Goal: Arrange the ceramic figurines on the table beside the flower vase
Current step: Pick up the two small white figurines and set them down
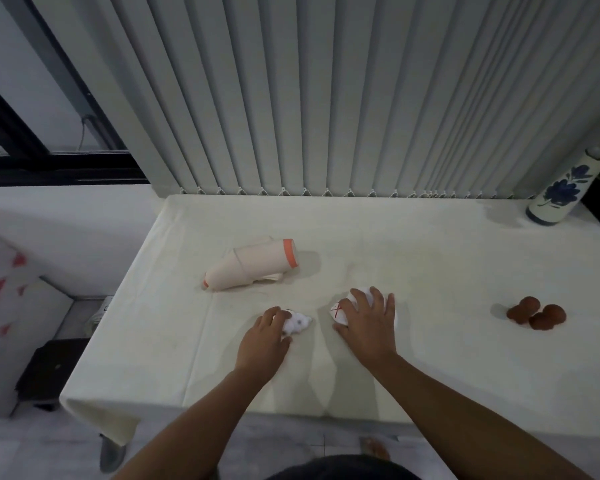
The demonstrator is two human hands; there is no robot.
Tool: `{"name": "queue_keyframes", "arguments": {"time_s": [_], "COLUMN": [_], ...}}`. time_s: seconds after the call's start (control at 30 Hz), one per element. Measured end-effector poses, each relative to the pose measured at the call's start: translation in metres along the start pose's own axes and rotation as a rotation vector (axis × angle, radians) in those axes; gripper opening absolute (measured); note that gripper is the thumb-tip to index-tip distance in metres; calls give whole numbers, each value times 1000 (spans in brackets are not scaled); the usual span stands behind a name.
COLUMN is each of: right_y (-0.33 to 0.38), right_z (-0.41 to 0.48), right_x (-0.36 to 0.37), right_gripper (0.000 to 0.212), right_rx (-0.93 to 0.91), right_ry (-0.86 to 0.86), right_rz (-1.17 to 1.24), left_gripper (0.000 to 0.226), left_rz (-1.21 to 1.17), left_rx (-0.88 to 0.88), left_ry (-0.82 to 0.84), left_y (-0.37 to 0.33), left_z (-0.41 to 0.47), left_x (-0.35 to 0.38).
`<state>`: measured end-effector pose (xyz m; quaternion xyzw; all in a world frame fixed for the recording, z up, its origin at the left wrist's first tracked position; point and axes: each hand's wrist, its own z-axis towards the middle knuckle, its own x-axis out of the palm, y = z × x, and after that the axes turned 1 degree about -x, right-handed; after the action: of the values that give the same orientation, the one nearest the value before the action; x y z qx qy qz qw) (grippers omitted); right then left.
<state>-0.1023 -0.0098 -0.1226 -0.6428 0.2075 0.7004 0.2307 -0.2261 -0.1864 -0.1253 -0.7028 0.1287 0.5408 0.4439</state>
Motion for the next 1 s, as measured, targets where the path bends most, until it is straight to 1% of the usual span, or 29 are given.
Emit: {"name": "queue_keyframes", "arguments": {"time_s": [0.13, 0.27, 0.43, 0.6, 0.67, 0.73, 0.87, 1.0], "right_y": [-1, -7, -14, -33, -41, -46, -52, -73], "right_z": [0, -8, -7, -12, -13, -6, 15, 13], "right_x": [-2, 3, -5, -3, -2, -2, -12, -16], "right_gripper": [39, 38, 51, 50, 45, 41, 40, 40], "right_rx": [25, -15, -65, -119, -160, -198, -246, -250], "right_ry": [12, 32, 89, 90, 93, 92, 104, 161], "right_rz": [67, 93, 141, 196, 216, 241, 286, 369], "left_gripper": [36, 34, 37, 39, 39, 39, 41, 40], "left_rz": [1, 22, 11, -33, -42, -42, -72, -83], "left_rx": [-22, -41, -85, -128, -138, -149, -219, -235], "left_ry": [-38, -79, -154, -153, -159, -186, -248, -188], "left_y": [-1, -2, -13, -35, -42, -48, -58, -71], "left_z": [-2, -13, -11, -9, -9, -3, 15, 16], "left_x": [2, 11, 11, 24, 29, 29, 19, 32]}}
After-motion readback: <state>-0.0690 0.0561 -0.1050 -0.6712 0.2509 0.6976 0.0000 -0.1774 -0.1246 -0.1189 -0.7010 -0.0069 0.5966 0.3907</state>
